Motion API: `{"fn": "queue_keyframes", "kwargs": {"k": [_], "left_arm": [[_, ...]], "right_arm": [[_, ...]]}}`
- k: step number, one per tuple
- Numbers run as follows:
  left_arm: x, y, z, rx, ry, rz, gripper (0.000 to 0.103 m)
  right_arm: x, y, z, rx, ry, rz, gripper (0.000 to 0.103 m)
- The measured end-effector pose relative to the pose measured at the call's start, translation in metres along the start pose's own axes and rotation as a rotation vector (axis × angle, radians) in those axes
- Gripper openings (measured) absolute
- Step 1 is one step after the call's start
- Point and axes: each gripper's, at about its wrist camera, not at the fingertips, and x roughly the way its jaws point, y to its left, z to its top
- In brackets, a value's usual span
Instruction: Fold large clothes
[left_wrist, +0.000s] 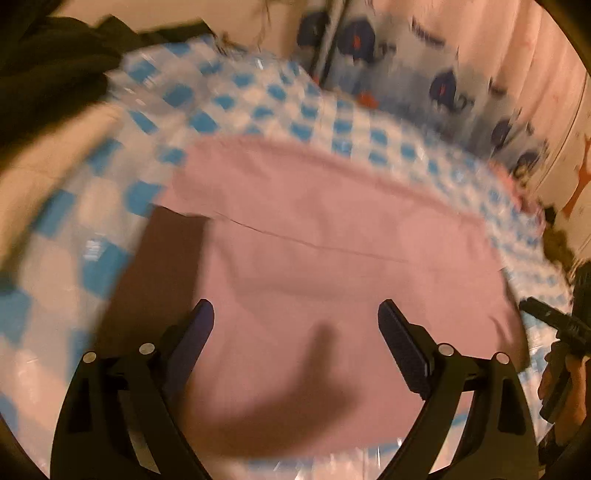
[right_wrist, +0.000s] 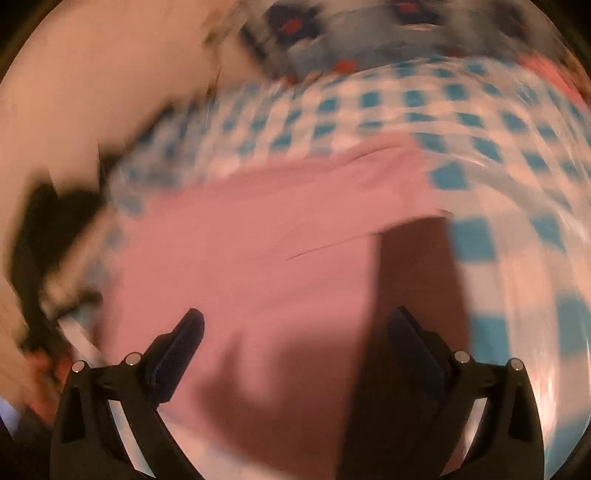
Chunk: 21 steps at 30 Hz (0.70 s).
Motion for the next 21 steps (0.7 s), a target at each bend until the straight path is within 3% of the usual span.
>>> {"fn": "queue_keyframes", "kwargs": {"k": [2, 4, 6, 10, 14, 18, 21], "left_arm": [[-0.034, 0.031, -0.008, -0.075, -0.030, -0.021, 0.087], [-0.052, 0.062, -0.019, -0.160, -0.012, -0.046, 0.087], [-0.064, 0.099, -0.035, -0.273, 0.025, -0.068, 0.087], [-0.062, 0.144, -0.065, -0.465, 0.092, -0.144, 0.087], [-0.043, 0.151, -0.082, -0.552, 0.129, -0.210, 0.087], [-0.027, 0.148, -0.086, -0.602, 0.143, -0.280, 0.087], [-0.015, 0.146, -0.084, -0.617, 0.153, -0.302, 0.087]], "right_arm": [[-0.031, -0.034, -0.010, 0.136, -0.011, 0.050, 0.097], [-0.045, -0.063, -0.022, 0.240, 0.018, 0.091, 0.097], [-0.051, -0.092, -0.036, 0.367, 0.049, 0.192, 0.097], [-0.046, -0.106, -0.050, 0.458, 0.087, 0.269, 0.097], [-0.027, -0.105, -0.055, 0.511, 0.128, 0.279, 0.097], [-0.028, -0.103, -0.059, 0.543, 0.116, 0.282, 0.097], [-0.026, -0.106, -0.064, 0.555, 0.150, 0.232, 0.097]]}}
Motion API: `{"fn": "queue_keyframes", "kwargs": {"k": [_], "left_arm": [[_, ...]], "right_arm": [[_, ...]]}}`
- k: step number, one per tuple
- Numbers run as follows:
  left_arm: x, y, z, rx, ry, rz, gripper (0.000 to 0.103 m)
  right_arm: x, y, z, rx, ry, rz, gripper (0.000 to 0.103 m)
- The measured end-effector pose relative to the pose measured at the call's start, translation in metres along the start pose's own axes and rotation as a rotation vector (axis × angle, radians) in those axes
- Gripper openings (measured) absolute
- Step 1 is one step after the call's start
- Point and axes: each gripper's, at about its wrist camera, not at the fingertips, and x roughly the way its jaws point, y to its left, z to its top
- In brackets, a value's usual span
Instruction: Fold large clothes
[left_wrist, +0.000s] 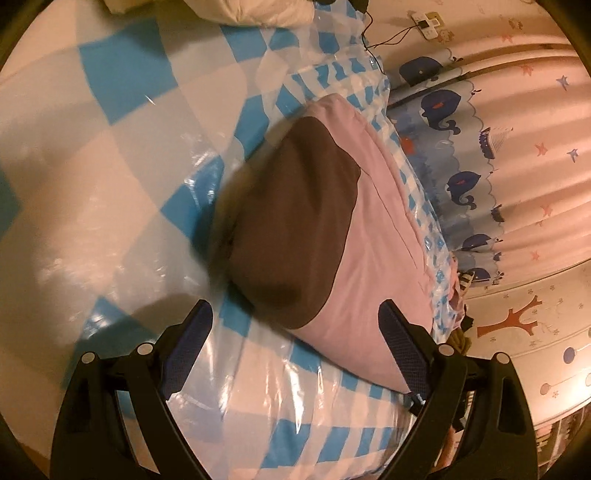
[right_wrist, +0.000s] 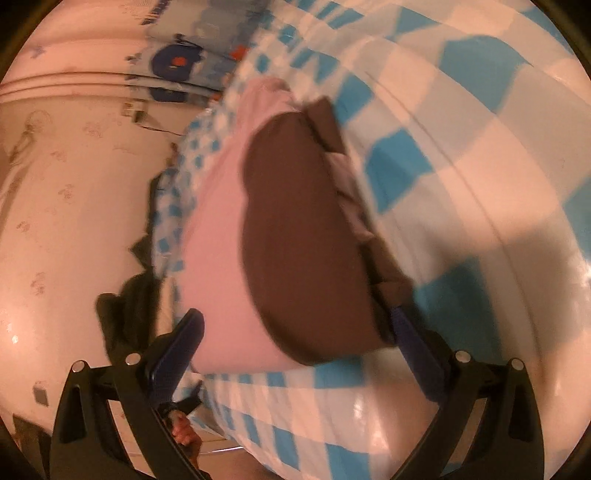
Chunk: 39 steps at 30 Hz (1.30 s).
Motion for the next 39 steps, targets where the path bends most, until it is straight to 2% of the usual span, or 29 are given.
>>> {"fn": "queue_keyframes", "kwargs": {"k": [4, 7, 10, 13, 14, 17, 19, 21, 23, 27, 29, 30, 31, 33, 36, 39], "left_arm": [[0.015, 0.000, 0.006, -0.026, 0.004, -0.030, 0.087], [0.029, 0.000, 0.014, -0.036, 0.017, 0.007, 0.087], [0.036, -0.004, 0.021, -0.054, 0.017, -0.037, 0.087], [0.025, -0.026, 0.020, 0.025, -0.038, -0.079, 0.087], [0.026, -0.028, 0.021, 0.035, -0.038, -0.072, 0.087], [0.039, -0.017, 0.023, -0.003, 0.009, -0.024, 0.087], [0.048, -0.004, 0.025, -0.049, 0.044, -0.019, 0.087], [0.050, 0.002, 0.024, -0.058, 0.040, -0.016, 0.087], [0.049, 0.002, 0.025, -0.055, 0.036, -0.029, 0.087], [0.055, -0.002, 0.030, -0.035, 0.043, -0.011, 0.087], [0.057, -0.003, 0.031, -0.036, 0.041, -0.008, 0.087], [0.059, -0.005, 0.031, -0.030, 0.039, 0.004, 0.087], [0.060, -0.006, 0.032, -0.022, 0.040, 0.028, 0.085], [0.063, -0.004, 0.031, -0.020, 0.059, 0.046, 0.060], [0.060, -0.012, 0.034, -0.001, 0.060, 0.080, 0.040], [0.049, -0.029, 0.033, 0.053, 0.058, 0.088, 0.030]], "right_arm": [[0.001, -0.004, -0.001, 0.029, -0.004, 0.045, 0.097], [0.002, 0.000, -0.001, 0.022, 0.004, 0.001, 0.097], [-0.001, 0.003, -0.006, 0.036, 0.016, -0.040, 0.097], [0.004, 0.001, -0.017, 0.064, 0.068, 0.064, 0.097], [0.005, 0.000, -0.018, 0.064, 0.067, 0.075, 0.097], [0.014, -0.007, -0.012, 0.092, 0.034, 0.053, 0.097], [0.019, -0.013, -0.008, 0.113, 0.009, 0.040, 0.097], [0.019, -0.014, -0.007, 0.134, -0.044, 0.084, 0.097], [0.013, -0.006, -0.010, 0.098, -0.098, 0.145, 0.097], [0.027, -0.020, -0.006, 0.136, -0.062, 0.083, 0.097], [0.026, -0.023, -0.003, 0.168, -0.078, 0.112, 0.097], [0.026, -0.022, -0.001, 0.159, -0.080, 0.159, 0.096], [0.025, -0.021, -0.001, 0.150, -0.091, 0.169, 0.093], [0.022, -0.018, -0.002, 0.126, -0.116, 0.158, 0.046], [0.014, -0.007, -0.003, 0.068, -0.126, 0.161, 0.037], [0.001, 0.014, -0.003, -0.001, -0.139, 0.172, 0.034]]}}
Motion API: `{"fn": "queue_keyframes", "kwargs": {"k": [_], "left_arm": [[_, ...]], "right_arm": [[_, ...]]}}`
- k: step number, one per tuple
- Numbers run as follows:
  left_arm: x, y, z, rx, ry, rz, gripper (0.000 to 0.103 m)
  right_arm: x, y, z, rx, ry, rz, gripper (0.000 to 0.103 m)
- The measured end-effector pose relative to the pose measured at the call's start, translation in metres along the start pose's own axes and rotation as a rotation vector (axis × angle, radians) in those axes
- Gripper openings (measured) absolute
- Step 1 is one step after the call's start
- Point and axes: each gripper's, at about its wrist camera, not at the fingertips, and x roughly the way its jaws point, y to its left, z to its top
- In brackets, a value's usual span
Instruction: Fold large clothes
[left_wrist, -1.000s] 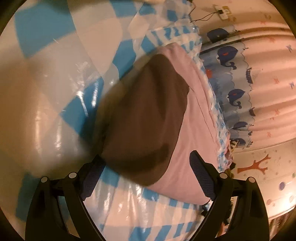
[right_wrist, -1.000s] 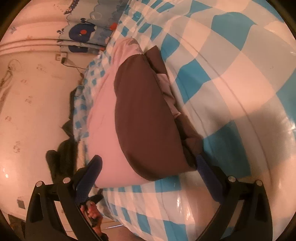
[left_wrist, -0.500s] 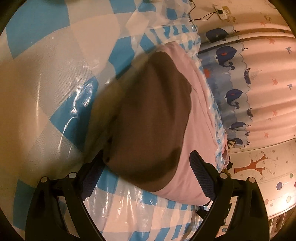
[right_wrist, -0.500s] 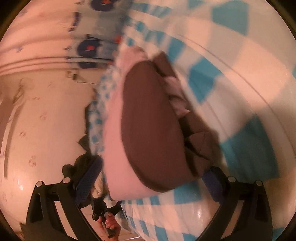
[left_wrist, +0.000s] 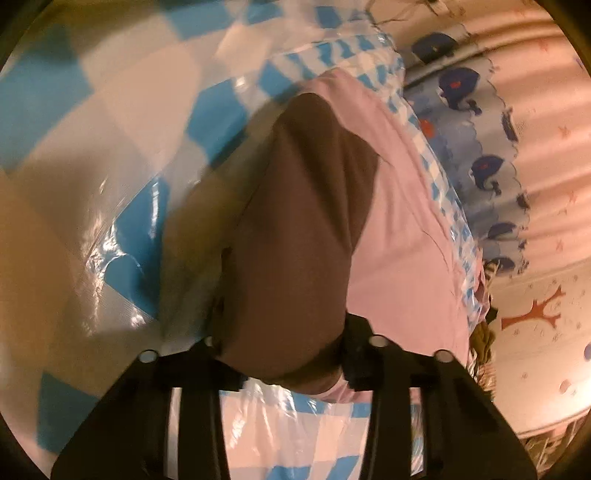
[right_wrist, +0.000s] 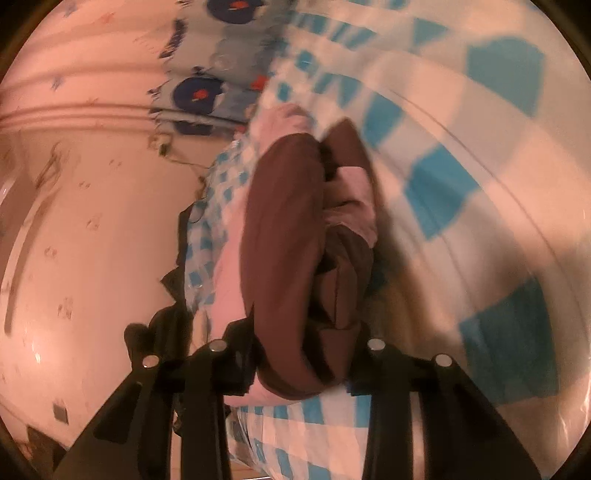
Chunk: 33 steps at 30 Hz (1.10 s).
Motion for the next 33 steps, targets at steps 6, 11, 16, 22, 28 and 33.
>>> {"fn": "queue_keyframes", "kwargs": {"k": [6, 11, 16, 22, 28, 33], "left_arm": [[-0.041, -0.053, -0.025, 0.169, 0.011, -0.080, 0.026], [-0.059, -0.058, -0.077, 0.236, 0.077, -0.125, 0.026], [-0.046, -0.007, -0.123, 0.152, 0.179, -0.076, 0.041], [-0.125, 0.014, -0.130, 0.165, -0.026, 0.069, 0.050], [-0.153, -0.067, -0.130, 0.463, -0.279, 0.246, 0.076], [-0.079, -0.154, -0.134, 0.675, -0.300, 0.198, 0.079]], "right_arm": [[-0.050, 0.042, -0.008, -0.085, -0.034, 0.094, 0.033], [-0.119, 0.024, -0.047, -0.097, -0.066, 0.085, 0.033], [-0.154, -0.058, -0.085, 0.054, -0.007, -0.008, 0.041], [-0.204, -0.034, -0.082, -0.092, -0.230, -0.177, 0.060], [-0.135, 0.075, -0.056, -0.511, -0.210, -0.366, 0.078], [-0.023, 0.111, -0.034, -0.718, -0.132, -0.519, 0.078]]}}
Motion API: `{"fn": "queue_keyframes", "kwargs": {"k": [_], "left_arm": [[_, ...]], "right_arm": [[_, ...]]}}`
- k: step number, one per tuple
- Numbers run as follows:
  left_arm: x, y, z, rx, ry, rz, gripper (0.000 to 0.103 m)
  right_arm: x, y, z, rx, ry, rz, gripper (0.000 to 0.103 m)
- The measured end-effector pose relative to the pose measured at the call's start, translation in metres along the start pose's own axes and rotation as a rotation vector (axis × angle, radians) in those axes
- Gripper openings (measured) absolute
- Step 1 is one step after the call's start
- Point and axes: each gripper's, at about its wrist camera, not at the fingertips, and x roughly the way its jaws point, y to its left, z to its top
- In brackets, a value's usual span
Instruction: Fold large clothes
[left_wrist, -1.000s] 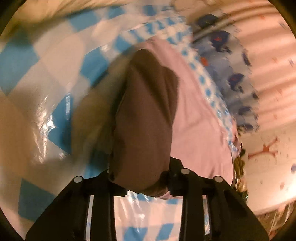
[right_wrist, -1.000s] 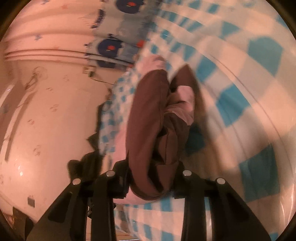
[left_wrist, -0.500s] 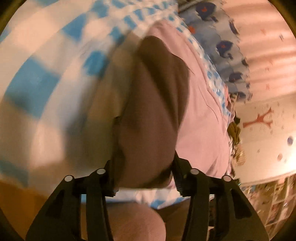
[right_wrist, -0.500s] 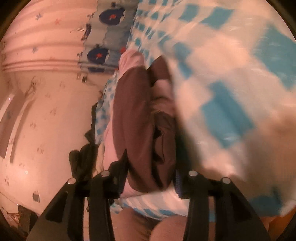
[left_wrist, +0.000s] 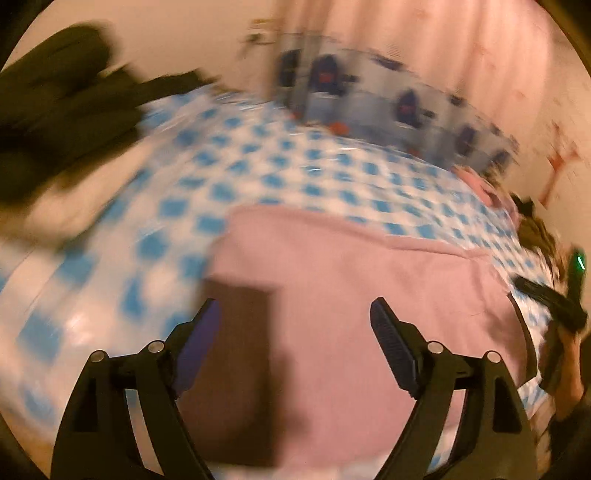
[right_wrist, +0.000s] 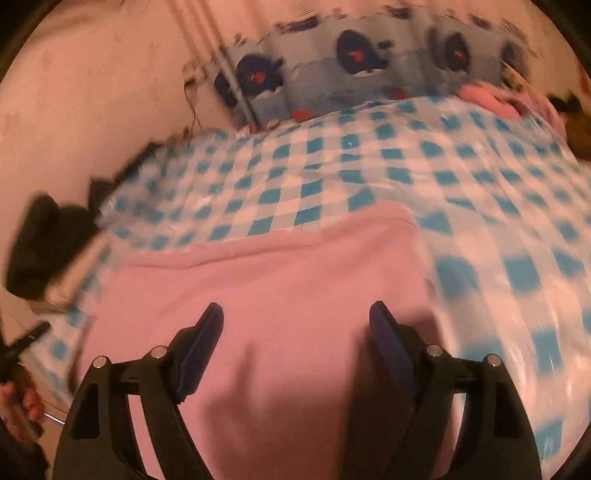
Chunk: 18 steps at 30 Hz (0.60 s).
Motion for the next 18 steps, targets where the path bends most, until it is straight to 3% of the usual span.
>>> {"fn": "queue_keyframes", "kwargs": {"k": [5, 8, 9, 11, 15, 17, 18], "left_arm": [[0.074, -0.046, 0.030, 0.037, -0.022, 0.024, 0.079], [0.124, -0.045, 0.038, -0.016, 0.051, 0.079, 0.079], [0.146, -0.037, 0.035, -0.061, 0.115, 0.069, 0.079], [0.172, -0.028, 0.031, -0.103, 0.190, 0.042, 0.079], [0.188, -0.027, 0.034, -0.085, 0.235, 0.059, 0.080], [0.184, -0.023, 0.036, -0.107, 0.224, 0.056, 0.080], [0.175, -0.021, 0.039, -0.118, 0.197, 0.045, 0.080]], "right_arm": [[0.090, 0.013, 0.027, -0.106, 0.083, -0.139, 0.079], [0.136, 0.000, 0.025, -0.070, 0.186, -0.143, 0.083], [0.147, -0.006, 0.021, -0.057, 0.220, -0.131, 0.085], [0.154, -0.010, 0.018, -0.048, 0.216, -0.125, 0.085], [0.165, -0.010, 0.018, -0.040, 0.268, -0.148, 0.086], [0.158, -0.007, 0.023, -0.046, 0.283, -0.139, 0.087], [0.146, -0.006, 0.026, -0.055, 0.249, -0.125, 0.087]]}}
